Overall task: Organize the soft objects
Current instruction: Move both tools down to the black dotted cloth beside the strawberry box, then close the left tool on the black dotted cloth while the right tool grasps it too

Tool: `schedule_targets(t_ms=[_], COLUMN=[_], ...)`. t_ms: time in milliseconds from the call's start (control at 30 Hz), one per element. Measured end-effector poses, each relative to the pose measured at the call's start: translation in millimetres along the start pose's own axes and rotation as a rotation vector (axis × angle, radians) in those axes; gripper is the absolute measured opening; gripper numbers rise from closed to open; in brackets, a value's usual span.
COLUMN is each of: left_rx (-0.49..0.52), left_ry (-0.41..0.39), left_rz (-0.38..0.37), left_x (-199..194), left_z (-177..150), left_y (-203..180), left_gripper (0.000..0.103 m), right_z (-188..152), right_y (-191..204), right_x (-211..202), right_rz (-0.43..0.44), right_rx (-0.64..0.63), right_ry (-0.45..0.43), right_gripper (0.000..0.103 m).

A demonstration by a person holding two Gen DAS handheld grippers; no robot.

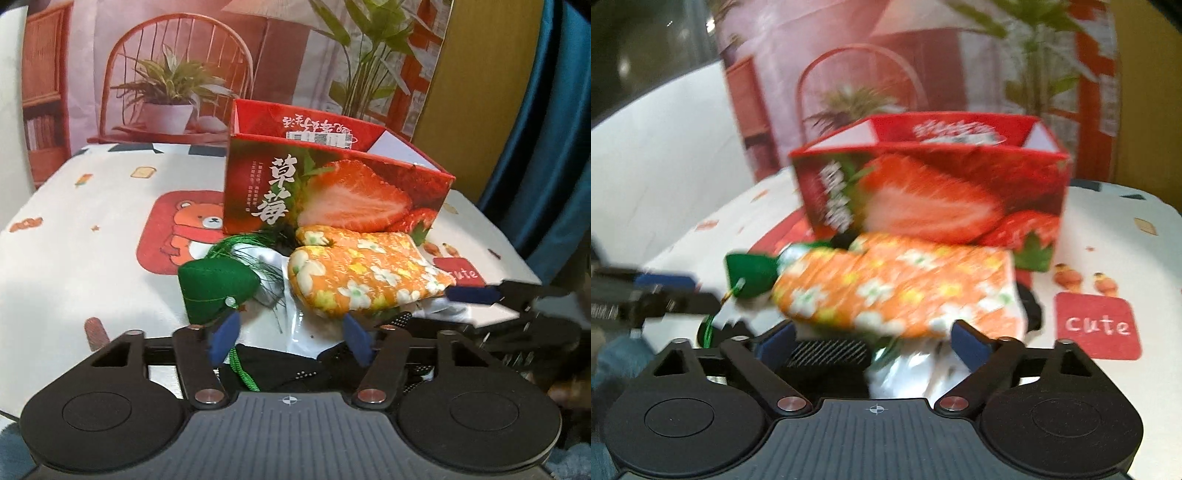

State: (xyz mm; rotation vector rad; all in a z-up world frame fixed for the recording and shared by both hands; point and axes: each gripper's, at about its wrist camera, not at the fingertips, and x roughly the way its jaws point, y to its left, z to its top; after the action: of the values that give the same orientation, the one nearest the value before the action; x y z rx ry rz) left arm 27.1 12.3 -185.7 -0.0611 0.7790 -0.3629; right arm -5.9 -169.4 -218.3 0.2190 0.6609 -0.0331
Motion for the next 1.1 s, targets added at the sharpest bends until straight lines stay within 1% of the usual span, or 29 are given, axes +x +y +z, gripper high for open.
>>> schedule_targets(t_ms=[33,100,200,300,433,567,800,867,900,967,1000,1033,1100], left_rx=[-0.005,-0.009,-0.009,-0.024,-0.055,-0.089,-0.118,-0.127,-0.133,-0.147,-0.156,-0.163,-0.175], left_ry=[0.000,0.006,0.024,0.058,0.096,0.106,0.110,0.109,0.109,0.108,0.107,0.106,0.104], left_rz=[-0.011,-0.034,-0.058,-0.071,-0.061,-0.044,-0.014,-0.004,0.002,0.011,0.015,0.019,0.027], left_x=[1,3,11,19,30,34,40,40,41,40,40,41,41], left_z=[-1,-3,-5,-8,-12,-14,-14,-14,-13,-14,-14,-14,-14], left_y=[1,1,-1,0,8,15,22,23,25,27,29,30,32], left_gripper=[0.058,0.054,0.054,0.054,0.054,0.054,0.054,0.054,0.054,0.054,0.054,0.054,0.054], right_z=[-1,-3,-3,-5,-7,-9,-16,-18,-19,-19,-19,-19,-18], right_y=[3,8,9,8,10,14,28,32,33,34,34,33,31], right_x=[1,2,4,6,8,12,23,26,27,27,27,27,26], right_rz=[0.009,0.022,0.032,0.043,0.053,0.064,0.075,0.074,0.075,0.073,0.075,0.078,0.075], right_rx=[-0.016,-0.039,-0.043,-0.036,-0.049,-0.071,-0.157,-0.185,-0.193,-0.203,-0.203,-0.200,-0.187], right_ry=[0.008,0.016,0.025,0.039,0.052,0.071,0.121,0.132,0.140,0.142,0.142,0.142,0.137], right_gripper=[0.079,0.078,0.074,0.070,0.069,0.068,0.061,0.053,0.047,0.043,0.036,0.032,0.028])
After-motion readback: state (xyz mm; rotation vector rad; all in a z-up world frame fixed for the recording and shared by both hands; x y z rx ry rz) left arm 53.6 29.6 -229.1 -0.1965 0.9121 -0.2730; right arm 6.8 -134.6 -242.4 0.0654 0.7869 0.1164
